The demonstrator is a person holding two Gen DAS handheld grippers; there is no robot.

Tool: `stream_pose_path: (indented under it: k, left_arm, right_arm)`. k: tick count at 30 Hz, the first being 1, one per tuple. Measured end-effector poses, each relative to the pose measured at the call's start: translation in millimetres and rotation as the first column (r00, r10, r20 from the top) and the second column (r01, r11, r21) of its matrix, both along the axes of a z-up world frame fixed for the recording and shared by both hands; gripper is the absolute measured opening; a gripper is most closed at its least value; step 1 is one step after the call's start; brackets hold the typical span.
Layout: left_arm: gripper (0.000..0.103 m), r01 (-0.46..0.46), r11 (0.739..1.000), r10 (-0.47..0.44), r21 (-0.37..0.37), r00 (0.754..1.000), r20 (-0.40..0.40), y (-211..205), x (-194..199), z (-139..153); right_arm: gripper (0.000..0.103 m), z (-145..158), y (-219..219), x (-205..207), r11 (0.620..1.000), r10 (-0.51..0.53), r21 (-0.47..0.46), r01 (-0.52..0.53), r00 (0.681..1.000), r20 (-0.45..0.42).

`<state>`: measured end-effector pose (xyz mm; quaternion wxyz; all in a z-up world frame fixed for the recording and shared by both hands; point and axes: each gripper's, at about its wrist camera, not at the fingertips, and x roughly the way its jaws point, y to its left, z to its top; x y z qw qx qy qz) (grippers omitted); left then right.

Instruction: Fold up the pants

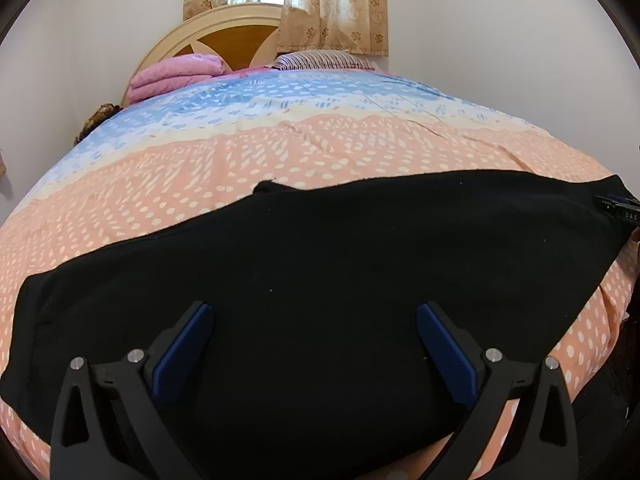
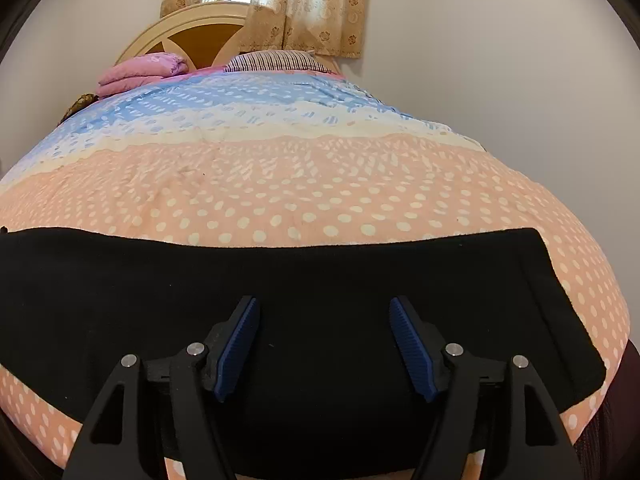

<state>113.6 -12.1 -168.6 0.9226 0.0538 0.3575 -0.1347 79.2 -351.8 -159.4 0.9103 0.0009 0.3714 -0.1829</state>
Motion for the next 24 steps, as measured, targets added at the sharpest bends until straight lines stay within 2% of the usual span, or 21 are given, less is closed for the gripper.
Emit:
stream_pose_path:
  k: [4, 7, 11, 17, 20, 22, 23, 24]
  left_arm:
    - [0.103, -0.007, 1.000, 0.007, -0.006, 1.000, -0.003, 1.3, -3.9, -0.3]
    - [0.103, -0.007, 1.000, 0.007, 0.020, 1.000, 0.010, 7.1, -8.0, 5.3]
    - [0.103, -0.071, 0.994, 0.066, 0.083, 0.996, 0.057, 37.0, -7.9, 15.0]
    - [0.103, -0.241, 0.956, 0.230, 0.167, 0.969, 0.086, 113.2, 12.2, 16.3]
    - [0.103, -0.301, 0.935, 0.296, 0.188, 0.954, 0.053, 146.7, 26.8, 4.7]
    - [0.103, -0.308, 0.938, 0.309, 0.159, 0.951, 0.017, 162.4, 33.5, -4.9]
    - [0.103, -0.306, 0.947, 0.307, 0.094, 0.952, -0.002, 172.4, 36.4, -7.1]
    - [0.103, -0.312, 0.947, 0.314, 0.075, 0.949, -0.012, 176.5, 38.9, -7.2]
  right_arm:
    - [0.069, 0.5, 1.5, -1.7, 1.000, 0.000, -0.005, 0.000, 1.000, 0.010]
    - [0.070, 2.5, 2.4, -5.1, 1.000, 0.003, -0.001, -0.003, 1.000, 0.026]
    - [0.070, 15.5, -7.0, -17.7, 0.995, -0.003, 0.096, -0.004, 0.997, 0.079]
    - [0.070, 46.5, -45.6, -57.2, 0.978, -0.118, 0.197, 0.076, 0.971, 0.207]
    - [0.070, 50.4, -68.6, -78.6, 0.963, -0.190, 0.230, 0.139, 0.957, 0.218]
    - [0.070, 45.9, -79.8, -87.0, 0.955, -0.216, 0.248, 0.163, 0.955, 0.204]
    - [0.070, 42.1, -83.7, -91.1, 0.951, -0.229, 0.253, 0.176, 0.953, 0.196]
    - [0.070, 38.0, -85.9, -94.4, 0.949, -0.240, 0.254, 0.189, 0.952, 0.188]
